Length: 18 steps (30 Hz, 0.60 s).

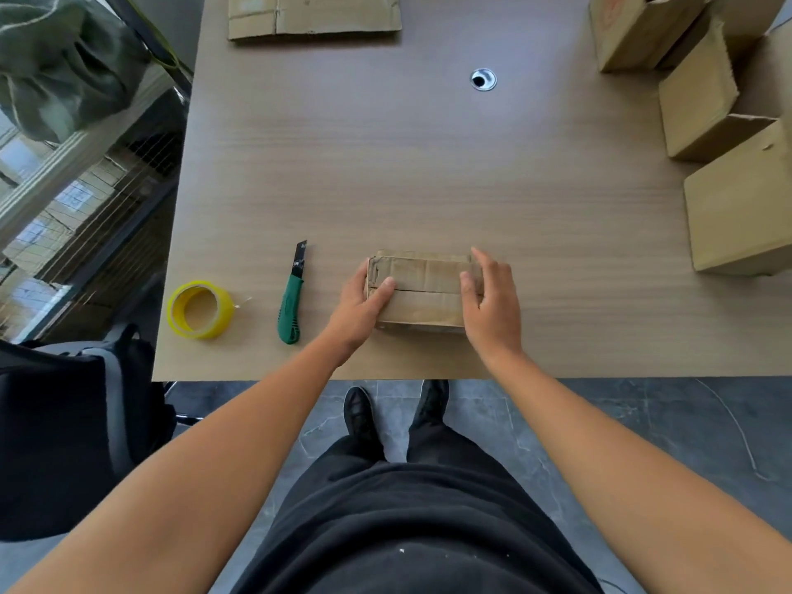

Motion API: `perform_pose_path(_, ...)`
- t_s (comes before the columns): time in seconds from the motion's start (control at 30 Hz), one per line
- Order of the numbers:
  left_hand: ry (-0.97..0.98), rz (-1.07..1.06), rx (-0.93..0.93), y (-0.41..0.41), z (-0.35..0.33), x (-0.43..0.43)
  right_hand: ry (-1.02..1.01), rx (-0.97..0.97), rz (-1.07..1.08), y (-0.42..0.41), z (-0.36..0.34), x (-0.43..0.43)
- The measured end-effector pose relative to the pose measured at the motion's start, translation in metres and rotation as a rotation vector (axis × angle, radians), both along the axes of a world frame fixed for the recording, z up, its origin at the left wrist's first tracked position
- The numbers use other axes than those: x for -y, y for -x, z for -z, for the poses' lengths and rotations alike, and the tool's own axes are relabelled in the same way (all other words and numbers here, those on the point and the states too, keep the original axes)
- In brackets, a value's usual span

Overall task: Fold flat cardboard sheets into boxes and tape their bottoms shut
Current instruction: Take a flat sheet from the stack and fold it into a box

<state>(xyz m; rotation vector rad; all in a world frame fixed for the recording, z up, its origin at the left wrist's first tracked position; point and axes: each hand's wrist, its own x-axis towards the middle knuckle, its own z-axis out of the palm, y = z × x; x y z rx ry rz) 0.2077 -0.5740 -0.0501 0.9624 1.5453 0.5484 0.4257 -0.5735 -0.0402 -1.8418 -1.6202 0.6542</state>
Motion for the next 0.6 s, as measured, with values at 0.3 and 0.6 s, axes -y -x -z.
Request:
perform_pose_path(0.3,-0.193,0.119,-0.148,0.022,-0.020,-0.009,0.273,0.671,-0.357,0.069,-0.014,0.012)
perform_pose_path(0.6,-0.136,-0.060,-0.957,0.225,0.020,0.057,0.177,0.715,-0.344,0.117,-0.008,-0.009)
